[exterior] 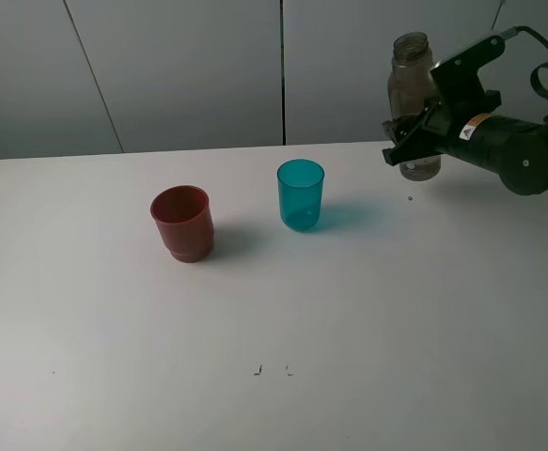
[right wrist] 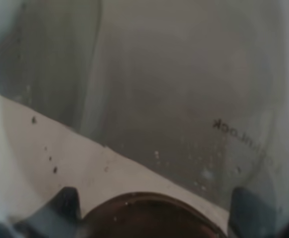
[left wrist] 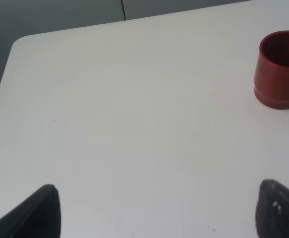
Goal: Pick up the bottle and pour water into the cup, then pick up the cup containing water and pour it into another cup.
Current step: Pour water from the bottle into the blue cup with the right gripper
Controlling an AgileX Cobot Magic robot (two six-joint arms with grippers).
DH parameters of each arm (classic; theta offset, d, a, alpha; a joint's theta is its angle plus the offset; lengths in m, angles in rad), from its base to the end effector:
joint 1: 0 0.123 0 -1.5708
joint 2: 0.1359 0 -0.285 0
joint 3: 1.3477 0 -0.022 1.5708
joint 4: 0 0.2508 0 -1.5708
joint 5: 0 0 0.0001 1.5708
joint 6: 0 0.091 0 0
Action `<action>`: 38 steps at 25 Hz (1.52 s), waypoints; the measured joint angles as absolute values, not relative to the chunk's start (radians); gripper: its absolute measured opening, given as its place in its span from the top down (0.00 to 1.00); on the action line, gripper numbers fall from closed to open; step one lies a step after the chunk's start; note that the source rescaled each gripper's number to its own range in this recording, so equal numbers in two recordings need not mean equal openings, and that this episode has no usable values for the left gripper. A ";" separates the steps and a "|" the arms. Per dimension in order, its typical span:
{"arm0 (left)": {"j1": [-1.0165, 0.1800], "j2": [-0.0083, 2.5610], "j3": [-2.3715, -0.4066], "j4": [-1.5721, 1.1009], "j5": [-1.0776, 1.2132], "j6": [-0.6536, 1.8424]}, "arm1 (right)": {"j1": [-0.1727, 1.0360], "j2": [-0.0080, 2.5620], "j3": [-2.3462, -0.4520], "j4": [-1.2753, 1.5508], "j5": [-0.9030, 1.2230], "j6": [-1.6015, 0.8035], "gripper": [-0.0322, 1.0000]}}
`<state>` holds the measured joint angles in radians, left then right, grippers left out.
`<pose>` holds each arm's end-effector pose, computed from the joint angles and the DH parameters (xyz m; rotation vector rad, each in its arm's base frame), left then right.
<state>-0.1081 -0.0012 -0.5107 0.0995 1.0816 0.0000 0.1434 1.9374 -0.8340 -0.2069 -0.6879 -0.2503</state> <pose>-0.0065 0.0087 0.2789 0.1042 2.0470 0.0519 0.3676 0.0650 0.1411 -0.6063 1.8081 -0.0563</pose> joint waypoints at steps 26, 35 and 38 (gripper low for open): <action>-0.108 -0.001 -0.511 0.099 1.082 0.000 | 0.241 2.005 -0.941 -0.222 -0.651 -0.689 0.97; -0.108 -0.001 -0.511 0.099 1.082 0.000 | 0.248 2.009 -0.943 -0.218 -0.651 -0.811 0.97; -0.108 -0.001 -0.511 0.099 1.082 0.000 | 0.258 2.013 -0.952 -0.212 -0.649 -0.856 0.97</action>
<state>-0.1081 -0.0012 -0.5107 0.0995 1.0816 0.0000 0.2575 2.0128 -0.9522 -0.2120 -0.6491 -0.8563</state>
